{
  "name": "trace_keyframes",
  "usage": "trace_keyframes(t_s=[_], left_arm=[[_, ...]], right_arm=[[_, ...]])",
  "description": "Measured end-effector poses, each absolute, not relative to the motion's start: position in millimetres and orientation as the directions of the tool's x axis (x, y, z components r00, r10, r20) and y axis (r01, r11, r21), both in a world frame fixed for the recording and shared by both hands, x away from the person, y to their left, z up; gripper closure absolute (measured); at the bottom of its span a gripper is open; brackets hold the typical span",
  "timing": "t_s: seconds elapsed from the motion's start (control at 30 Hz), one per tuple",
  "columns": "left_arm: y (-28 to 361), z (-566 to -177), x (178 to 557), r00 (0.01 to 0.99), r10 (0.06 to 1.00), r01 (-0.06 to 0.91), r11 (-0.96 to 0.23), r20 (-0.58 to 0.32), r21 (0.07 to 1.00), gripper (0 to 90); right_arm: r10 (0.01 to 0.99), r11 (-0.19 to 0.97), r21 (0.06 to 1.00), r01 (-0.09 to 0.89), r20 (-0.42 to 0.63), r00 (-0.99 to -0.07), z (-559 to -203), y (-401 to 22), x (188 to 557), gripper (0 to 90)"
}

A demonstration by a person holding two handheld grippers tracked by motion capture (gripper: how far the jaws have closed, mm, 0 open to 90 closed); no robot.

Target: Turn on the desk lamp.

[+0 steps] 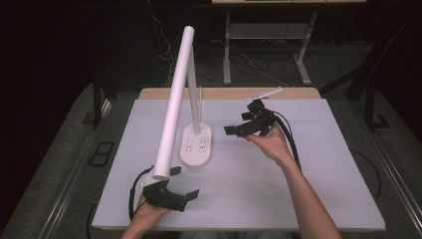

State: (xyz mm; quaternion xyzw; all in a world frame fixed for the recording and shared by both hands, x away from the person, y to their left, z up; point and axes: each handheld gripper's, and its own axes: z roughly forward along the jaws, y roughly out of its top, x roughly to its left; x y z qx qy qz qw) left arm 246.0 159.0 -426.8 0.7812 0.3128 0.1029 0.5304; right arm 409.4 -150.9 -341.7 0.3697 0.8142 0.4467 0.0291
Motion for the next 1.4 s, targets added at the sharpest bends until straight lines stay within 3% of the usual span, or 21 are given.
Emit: trace_keyframes(t_s=[0.47,0.5,0.57,0.73,0.9,1.4], left_arm=[[158.5,-427.2,246.3,0.790,0.590,0.379,-0.254,-0.168,0.890,0.0],[158.6,-427.2,246.3,0.790,0.590,0.379,-0.254,-0.168,0.890,0.0],[158.8,-426.9,246.1,0.790,0.590,0.378,-0.253,-0.168,0.890,0.0],[158.7,-427.0,246.0,0.791,0.587,0.379,-0.247,-0.174,0.892,0.0],[159.3,-426.8,246.3,0.795,0.583,0.375,-0.255,-0.168,0.891,0.0],[160.5,-426.6,246.4,0.786,0.592,0.382,-0.237,-0.179,0.893,0.0]], right_arm=[[0.631,0.332,0.744,0.580,0.282,-0.723,-344.7,-122.0,432.2,2.1],[0.623,0.332,0.747,0.577,0.286,-0.728,-346.1,-120.7,433.4,7.2],[0.626,0.318,0.753,0.576,0.290,-0.724,-348.6,-118.1,435.2,8.5],[0.636,0.321,0.759,0.566,0.271,-0.723,-356.2,-113.2,440.5,29.8],[0.635,0.330,0.760,0.560,0.261,-0.727,-364.3,-109.1,445.4,44.2],[0.605,0.281,0.750,0.599,0.346,-0.717,-386.0,-91.3,456.1,70.1]])
